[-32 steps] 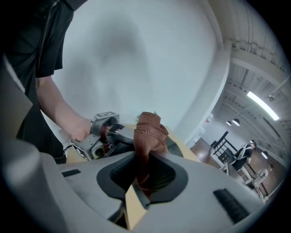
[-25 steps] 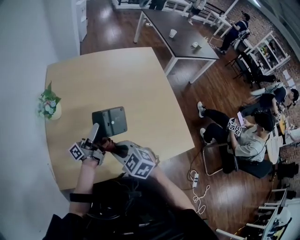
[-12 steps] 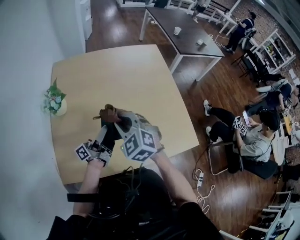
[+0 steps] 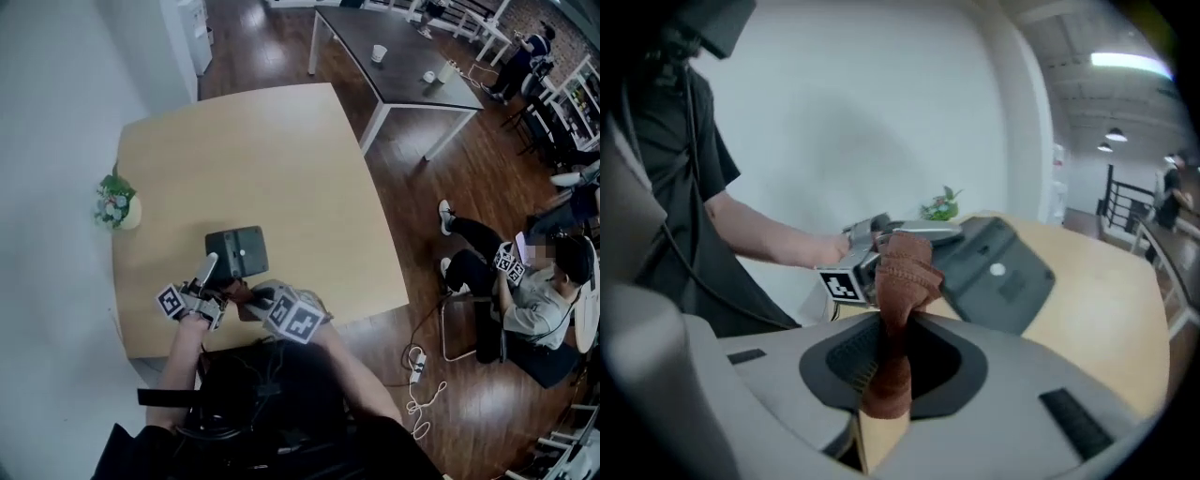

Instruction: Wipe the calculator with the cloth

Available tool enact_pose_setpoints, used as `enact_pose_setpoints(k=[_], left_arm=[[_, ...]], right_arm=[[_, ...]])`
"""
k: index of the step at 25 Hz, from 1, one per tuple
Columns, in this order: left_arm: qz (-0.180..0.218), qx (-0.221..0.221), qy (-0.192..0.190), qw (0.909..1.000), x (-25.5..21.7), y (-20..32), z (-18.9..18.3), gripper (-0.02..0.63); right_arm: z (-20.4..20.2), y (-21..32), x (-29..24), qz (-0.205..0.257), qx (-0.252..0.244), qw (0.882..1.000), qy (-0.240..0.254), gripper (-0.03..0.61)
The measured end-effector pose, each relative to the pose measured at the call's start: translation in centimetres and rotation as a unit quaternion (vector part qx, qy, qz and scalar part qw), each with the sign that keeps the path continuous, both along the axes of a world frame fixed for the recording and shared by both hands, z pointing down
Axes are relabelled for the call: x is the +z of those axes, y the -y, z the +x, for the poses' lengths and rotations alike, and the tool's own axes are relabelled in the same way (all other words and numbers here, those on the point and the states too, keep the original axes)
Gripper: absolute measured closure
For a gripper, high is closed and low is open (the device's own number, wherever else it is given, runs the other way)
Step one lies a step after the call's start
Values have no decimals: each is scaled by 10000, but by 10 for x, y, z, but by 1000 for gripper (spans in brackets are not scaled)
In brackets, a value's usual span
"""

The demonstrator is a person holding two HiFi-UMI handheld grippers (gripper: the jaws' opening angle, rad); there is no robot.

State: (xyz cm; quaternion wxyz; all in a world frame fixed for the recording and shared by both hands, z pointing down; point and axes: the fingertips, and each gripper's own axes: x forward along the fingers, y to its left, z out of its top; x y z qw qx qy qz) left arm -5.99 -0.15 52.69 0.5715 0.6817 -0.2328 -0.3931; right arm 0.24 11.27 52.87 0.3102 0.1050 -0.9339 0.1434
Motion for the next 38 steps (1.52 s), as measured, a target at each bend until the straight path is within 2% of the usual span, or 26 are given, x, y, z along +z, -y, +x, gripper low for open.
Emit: enact_pose_setpoints(k=[3,5,6,8,10,12,13,14,16,18,19,21,22,23,24,25,27,28,29,33,34,36,38], left_arm=[[-378,672,671,9948,41,-4,26,538],[-659,1162,968,9863,70,-7,39,538],[-785,1372,1104,9812,83,-7,45,538],[-1021,1684,1388,9705,104,-4,54,534],[-1138,1820,1556,9642,114,5,59,520],[-1027,1660,1547,9685,113,20,59,515],[-897,1486,1531,9728,109,29,58,461],[-729,1318,1567,9761,104,37,58,371],[-334,1086,1870,9758,97,43,61,250],[-42,734,2136,9742,96,38,61,239],[20,425,2079,9772,95,38,59,239],[67,-231,1837,9827,92,41,55,239],[84,-410,1856,9817,92,41,56,239],[119,-417,2044,9779,96,41,60,239],[188,-235,2413,9700,102,40,69,241],[312,73,2951,9549,110,37,78,241],[649,526,4072,9095,122,35,90,245],[705,589,4358,8953,126,36,91,250],[666,602,4459,8906,129,37,88,272],[479,814,4545,8857,137,39,77,407],[491,952,4579,8825,138,37,78,410],[636,1335,4680,8713,135,32,86,430],[897,1728,4714,8602,125,27,95,456]], right_arm=[[71,66,21,-192,1329,9906,279,511],[101,101,60,-380,1708,9845,127,512],[105,106,84,-582,1579,9857,-10,512],[95,91,124,-1029,906,9901,-293,512],[78,70,146,-1266,406,9904,-386,512],[62,65,156,-1459,454,9882,-144,511],[56,69,158,-1594,611,9853,95,511],[52,76,158,-1757,819,9803,372,511],[49,94,157,-2143,1353,9630,918,512],[50,107,157,-2516,1854,9403,1349,514],[50,111,155,-2638,2009,9318,1475,514],[48,114,153,-2788,2155,9223,1587,514],[47,114,153,-2868,2200,9178,1641,514],[46,115,152,-2956,2238,9130,1704,515],[45,116,151,-3046,2249,9087,1759,515],[43,116,151,-3133,2217,9056,1803,515],[35,115,151,-3265,2115,9021,1868,515],[31,115,151,-3307,2096,9005,1892,515],[30,115,151,-3332,2101,8990,1912,515],[34,112,150,-3332,2107,8994,1889,514],[37,110,149,-3311,2089,9018,1831,514],[48,107,146,-3156,2039,9138,1540,514],[62,113,134,-2760,1990,9335,1129,514]])
